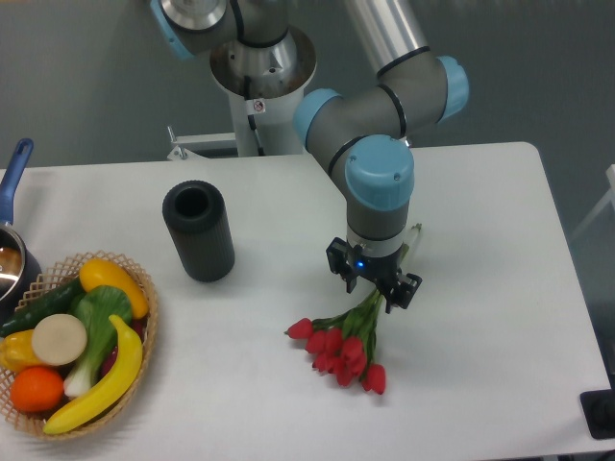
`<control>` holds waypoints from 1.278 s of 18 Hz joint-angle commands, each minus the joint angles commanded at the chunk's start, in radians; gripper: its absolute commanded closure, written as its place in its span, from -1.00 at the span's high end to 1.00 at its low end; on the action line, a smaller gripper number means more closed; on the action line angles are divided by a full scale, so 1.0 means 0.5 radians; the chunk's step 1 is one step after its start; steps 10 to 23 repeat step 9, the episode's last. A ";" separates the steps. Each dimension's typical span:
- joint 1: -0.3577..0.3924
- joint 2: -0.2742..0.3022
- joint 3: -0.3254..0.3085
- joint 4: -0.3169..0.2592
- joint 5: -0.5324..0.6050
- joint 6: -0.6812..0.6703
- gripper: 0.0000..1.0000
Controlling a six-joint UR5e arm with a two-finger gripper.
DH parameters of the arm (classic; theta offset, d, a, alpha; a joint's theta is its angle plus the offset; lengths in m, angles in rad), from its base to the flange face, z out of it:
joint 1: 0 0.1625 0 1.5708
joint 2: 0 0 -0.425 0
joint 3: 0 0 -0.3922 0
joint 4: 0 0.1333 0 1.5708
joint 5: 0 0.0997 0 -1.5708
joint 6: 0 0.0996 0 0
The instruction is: Place the flowers on the table
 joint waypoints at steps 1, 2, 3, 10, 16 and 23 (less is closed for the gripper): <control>0.003 0.012 -0.003 0.015 -0.003 0.006 1.00; -0.003 0.018 -0.003 0.019 -0.003 0.018 1.00; -0.009 0.019 -0.003 0.031 -0.003 0.034 1.00; -0.006 0.019 -0.058 0.049 0.003 0.040 1.00; -0.006 0.019 -0.058 0.049 0.003 0.040 1.00; -0.006 0.019 -0.058 0.049 0.003 0.040 1.00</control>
